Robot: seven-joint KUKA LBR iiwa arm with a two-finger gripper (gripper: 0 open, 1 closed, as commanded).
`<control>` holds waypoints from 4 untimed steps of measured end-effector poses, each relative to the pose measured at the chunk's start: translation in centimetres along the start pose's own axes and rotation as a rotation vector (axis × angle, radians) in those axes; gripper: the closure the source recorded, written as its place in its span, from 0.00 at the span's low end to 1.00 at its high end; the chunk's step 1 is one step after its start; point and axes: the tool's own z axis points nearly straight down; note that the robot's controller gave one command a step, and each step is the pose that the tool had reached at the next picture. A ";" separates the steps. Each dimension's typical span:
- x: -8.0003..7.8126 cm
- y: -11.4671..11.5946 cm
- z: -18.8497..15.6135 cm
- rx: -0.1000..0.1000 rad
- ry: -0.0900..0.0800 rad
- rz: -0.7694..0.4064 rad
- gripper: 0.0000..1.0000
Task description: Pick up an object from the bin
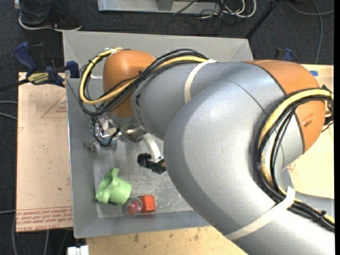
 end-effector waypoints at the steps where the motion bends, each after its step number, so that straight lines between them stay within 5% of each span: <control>1: 0.4 0.0 0.0 0.000 0.005 -0.002 1.00; 4: 0.2 0.2 -5.4 -0.001 0.005 -0.019 1.00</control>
Offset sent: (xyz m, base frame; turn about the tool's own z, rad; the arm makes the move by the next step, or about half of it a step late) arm 0.0000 0.0000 0.0000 0.0000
